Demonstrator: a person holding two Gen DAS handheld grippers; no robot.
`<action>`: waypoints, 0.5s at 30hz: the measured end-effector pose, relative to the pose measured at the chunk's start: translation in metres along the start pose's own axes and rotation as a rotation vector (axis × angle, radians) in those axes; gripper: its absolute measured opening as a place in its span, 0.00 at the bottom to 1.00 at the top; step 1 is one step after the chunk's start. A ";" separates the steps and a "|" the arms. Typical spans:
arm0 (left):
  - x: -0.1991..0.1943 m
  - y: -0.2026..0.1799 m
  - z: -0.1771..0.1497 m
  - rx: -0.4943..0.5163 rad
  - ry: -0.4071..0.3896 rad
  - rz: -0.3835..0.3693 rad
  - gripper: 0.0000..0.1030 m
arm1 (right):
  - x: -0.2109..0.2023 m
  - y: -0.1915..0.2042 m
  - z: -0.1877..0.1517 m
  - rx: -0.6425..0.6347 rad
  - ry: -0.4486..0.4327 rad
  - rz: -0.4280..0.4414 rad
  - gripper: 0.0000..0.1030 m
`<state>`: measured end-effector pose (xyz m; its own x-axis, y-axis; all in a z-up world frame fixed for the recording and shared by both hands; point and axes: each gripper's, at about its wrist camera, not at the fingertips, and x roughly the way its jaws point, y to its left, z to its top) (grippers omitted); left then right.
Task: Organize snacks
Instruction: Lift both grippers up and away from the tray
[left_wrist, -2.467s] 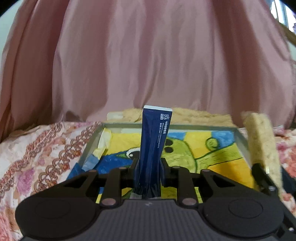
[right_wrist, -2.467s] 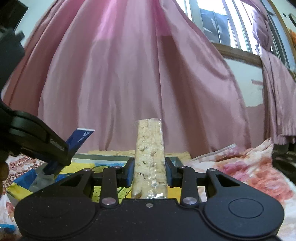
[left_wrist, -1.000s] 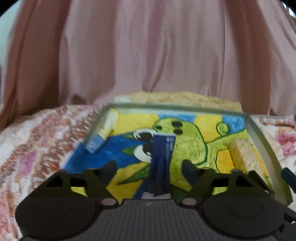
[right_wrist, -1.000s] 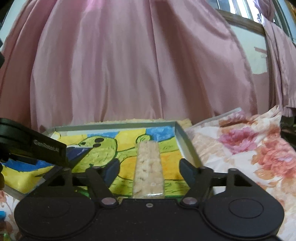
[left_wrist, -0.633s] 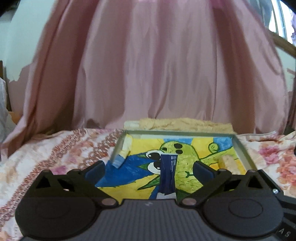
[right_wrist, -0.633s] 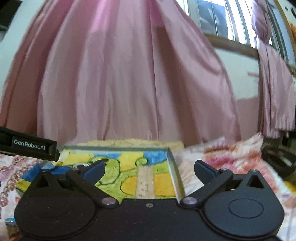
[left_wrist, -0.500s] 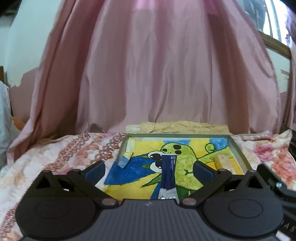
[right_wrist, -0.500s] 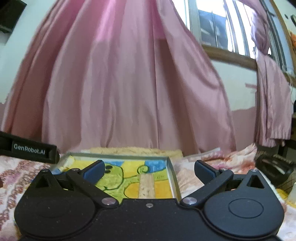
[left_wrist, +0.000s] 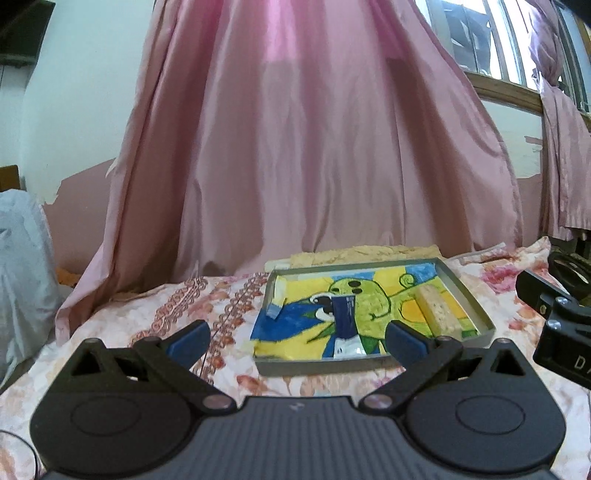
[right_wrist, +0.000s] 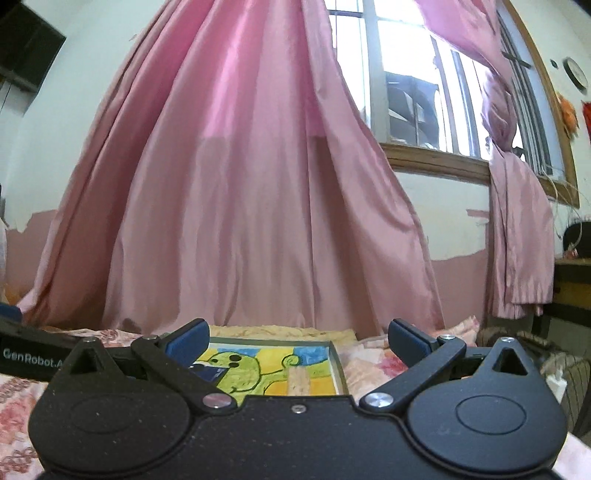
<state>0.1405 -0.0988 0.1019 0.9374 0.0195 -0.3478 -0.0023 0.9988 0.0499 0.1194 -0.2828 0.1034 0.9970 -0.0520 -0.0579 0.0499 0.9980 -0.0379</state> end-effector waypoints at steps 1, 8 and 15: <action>-0.005 0.001 -0.002 0.003 0.000 -0.001 1.00 | -0.008 0.000 -0.001 0.002 0.001 -0.004 0.99; -0.029 0.005 -0.023 0.030 0.008 -0.009 1.00 | -0.043 0.000 -0.015 -0.007 0.025 -0.024 0.99; -0.043 0.008 -0.047 0.040 0.055 -0.015 1.00 | -0.070 0.007 -0.032 -0.017 0.079 -0.011 0.99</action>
<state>0.0834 -0.0890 0.0734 0.9165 0.0086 -0.3998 0.0262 0.9963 0.0815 0.0480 -0.2733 0.0754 0.9885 -0.0665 -0.1360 0.0594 0.9967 -0.0557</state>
